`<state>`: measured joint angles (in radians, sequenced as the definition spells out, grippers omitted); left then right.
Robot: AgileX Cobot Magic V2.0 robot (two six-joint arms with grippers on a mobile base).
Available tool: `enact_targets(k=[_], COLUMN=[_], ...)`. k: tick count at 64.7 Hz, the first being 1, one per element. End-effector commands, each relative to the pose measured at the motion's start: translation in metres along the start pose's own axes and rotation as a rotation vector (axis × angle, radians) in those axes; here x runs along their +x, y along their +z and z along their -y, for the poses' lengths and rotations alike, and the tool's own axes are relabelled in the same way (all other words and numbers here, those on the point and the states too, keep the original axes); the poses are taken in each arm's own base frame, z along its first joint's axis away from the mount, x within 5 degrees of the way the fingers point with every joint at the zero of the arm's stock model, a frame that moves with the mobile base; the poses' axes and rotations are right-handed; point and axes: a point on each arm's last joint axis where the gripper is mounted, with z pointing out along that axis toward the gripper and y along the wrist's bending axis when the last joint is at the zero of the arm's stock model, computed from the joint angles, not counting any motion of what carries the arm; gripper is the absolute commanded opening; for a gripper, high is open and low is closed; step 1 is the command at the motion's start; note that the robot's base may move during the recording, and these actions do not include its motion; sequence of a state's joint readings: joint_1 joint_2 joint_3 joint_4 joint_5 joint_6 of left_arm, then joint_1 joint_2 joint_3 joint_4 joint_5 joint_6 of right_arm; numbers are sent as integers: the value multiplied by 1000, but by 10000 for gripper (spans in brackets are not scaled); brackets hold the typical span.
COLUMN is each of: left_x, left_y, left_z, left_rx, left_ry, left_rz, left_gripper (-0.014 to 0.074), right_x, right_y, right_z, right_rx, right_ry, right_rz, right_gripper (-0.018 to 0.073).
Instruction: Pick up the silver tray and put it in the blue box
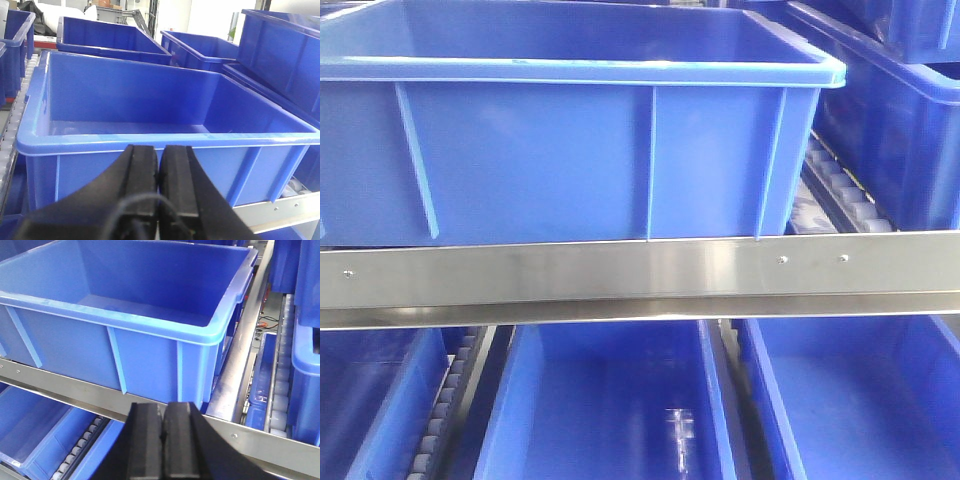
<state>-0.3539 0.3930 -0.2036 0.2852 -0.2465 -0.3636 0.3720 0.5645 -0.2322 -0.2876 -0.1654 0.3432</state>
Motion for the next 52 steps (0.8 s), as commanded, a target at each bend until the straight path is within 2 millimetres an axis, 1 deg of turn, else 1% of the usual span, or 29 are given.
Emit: enact_targets(k=[1, 8, 16, 23, 28, 36, 40, 43, 52], left_x=[-16, -16, -16, -16, -16, -16, -16, -16, -16], left_y=[1, 1, 1, 1, 1, 1, 1, 1, 1], left_z=[3, 3, 3, 3, 3, 3, 3, 3, 3], left_rx=[32, 32, 32, 32, 32, 32, 32, 32, 33], left_ry=[-5, -5, -5, -5, -5, -4, -4, -4, -2], left_rz=[105, 103, 103, 103, 103, 103, 103, 103, 101], left_gripper=[-6, -6, -6, -6, -6, -6, -6, -6, -6], right_x=[-17, -11, -13, -3, 10, 35, 45, 46, 45], right_y=[-1, -7, -28, -45, -55, -63, -66, -70, -70], right_z=[-3, -3, 3, 14, 18, 23, 24, 24, 24], right_rx=[-30, -24, 42, 179, 267, 355, 392, 415, 426], right_ry=[-28, -29, -10, 61, 63, 69, 32, 4, -16], right_rz=[108, 109, 188, 224, 255, 278, 296, 294, 305], right_gripper=[49, 49, 49, 49, 49, 49, 49, 49, 49])
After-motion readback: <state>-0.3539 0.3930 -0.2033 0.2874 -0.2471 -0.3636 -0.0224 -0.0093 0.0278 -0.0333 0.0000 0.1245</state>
